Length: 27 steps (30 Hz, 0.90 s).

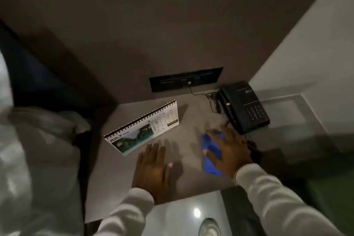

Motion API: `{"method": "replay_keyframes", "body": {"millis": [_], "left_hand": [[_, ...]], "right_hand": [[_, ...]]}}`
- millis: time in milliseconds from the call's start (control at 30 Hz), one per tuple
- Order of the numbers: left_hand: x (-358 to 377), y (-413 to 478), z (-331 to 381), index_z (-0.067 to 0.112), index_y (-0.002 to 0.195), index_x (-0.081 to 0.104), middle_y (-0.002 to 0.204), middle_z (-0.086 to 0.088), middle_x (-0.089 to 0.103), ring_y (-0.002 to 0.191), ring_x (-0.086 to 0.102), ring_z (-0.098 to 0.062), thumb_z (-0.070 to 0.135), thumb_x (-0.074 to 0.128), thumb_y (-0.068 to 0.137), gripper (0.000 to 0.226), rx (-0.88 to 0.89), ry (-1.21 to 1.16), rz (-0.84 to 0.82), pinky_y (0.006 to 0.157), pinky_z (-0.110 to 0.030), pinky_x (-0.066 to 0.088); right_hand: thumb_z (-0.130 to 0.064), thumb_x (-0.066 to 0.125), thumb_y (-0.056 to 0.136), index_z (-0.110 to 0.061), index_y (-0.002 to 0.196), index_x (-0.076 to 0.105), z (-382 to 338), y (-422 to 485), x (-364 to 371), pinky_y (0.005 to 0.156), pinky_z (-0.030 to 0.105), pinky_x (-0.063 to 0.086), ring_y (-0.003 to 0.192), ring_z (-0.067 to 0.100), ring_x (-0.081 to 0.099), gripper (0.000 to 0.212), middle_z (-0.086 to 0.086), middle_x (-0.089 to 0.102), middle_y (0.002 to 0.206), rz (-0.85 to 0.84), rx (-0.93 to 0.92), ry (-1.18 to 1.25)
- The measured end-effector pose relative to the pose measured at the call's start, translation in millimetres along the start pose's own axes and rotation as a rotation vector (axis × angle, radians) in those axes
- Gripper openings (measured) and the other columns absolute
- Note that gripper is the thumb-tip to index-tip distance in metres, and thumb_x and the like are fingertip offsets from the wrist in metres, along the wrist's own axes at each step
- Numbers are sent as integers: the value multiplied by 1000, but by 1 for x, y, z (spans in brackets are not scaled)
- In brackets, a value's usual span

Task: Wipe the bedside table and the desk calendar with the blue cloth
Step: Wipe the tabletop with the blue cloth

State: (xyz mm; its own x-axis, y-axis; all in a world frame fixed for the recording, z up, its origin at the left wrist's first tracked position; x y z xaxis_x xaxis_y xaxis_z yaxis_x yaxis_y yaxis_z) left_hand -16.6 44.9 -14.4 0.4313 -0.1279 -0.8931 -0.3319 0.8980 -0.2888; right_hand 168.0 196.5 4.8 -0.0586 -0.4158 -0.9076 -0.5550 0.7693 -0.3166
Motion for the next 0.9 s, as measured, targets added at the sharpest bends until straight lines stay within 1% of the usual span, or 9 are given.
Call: {"method": "replay_keyframes", "body": {"millis": [100,200,267,367,433,500,600,733,900], "left_hand": [[47,2,-22,9,148,34,158,-16,28,145,25,-39,47,25,89,70,-50,76,23,115,-55,19],[75,3,-38,9,144,39,157,-18,31,145,25,-38,44,36,88,66,-12,128,56,115,-58,21],[85,2,-44,10,145,37,158,-18,26,147,20,-37,44,35,88,67,17,162,59,117,-57,16],[84,0,-50,11,149,31,161,-15,16,150,10,-34,46,27,90,68,75,107,59,119,-53,9],[65,-6,-47,13,150,28,162,-11,14,151,6,-29,45,27,92,66,171,-20,104,120,-52,10],[32,-17,-43,15,149,28,161,-9,20,151,10,-26,43,31,94,62,310,-123,169,120,-51,14],[-24,-28,-35,9,142,42,158,-12,28,150,16,-30,39,36,94,57,478,-144,244,118,-55,20],[-88,-24,-44,7,143,40,157,-14,29,150,15,-31,39,40,92,61,609,-40,304,119,-54,15],[-117,28,-67,7,152,17,163,-11,8,151,-4,-27,54,33,89,80,620,247,248,121,-49,5]], "right_hand": [[-74,41,78,-48,142,22,12,4,55,109,57,26,142,43,15,71,5,13,160,5,110,-96],[-68,43,82,-42,142,27,14,12,80,105,60,30,138,49,23,67,12,20,158,120,188,-75],[-58,47,86,-37,142,31,16,16,88,101,62,33,135,52,26,62,16,22,157,184,250,-80],[-28,60,82,-23,135,47,12,20,95,89,62,41,121,56,39,55,23,33,151,273,295,-84],[-14,62,79,-14,128,53,17,23,91,87,60,42,112,57,44,50,25,38,147,317,321,-54],[-7,59,79,-11,129,52,19,26,85,94,56,40,114,54,45,50,25,37,148,279,328,3],[1,58,76,-5,127,55,5,20,67,96,52,41,110,51,51,51,30,45,139,313,284,167],[10,62,68,-6,114,64,-46,-9,50,93,51,49,102,47,59,49,26,58,123,588,153,402],[-1,56,79,-18,122,61,-98,-19,70,108,41,39,127,35,47,47,16,49,139,695,99,578]]}}
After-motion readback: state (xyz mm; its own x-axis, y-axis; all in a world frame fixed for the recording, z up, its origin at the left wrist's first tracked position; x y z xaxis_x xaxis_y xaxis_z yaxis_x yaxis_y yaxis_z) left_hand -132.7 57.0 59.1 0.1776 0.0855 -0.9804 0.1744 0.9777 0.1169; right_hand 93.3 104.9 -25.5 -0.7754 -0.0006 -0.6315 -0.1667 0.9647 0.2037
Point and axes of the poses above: each hand's wrist, its own y-axis towards the middle knuckle, its own x-axis out of the palm, z = x × y, the point moved 5 cm from there along y, towards the middle knuckle
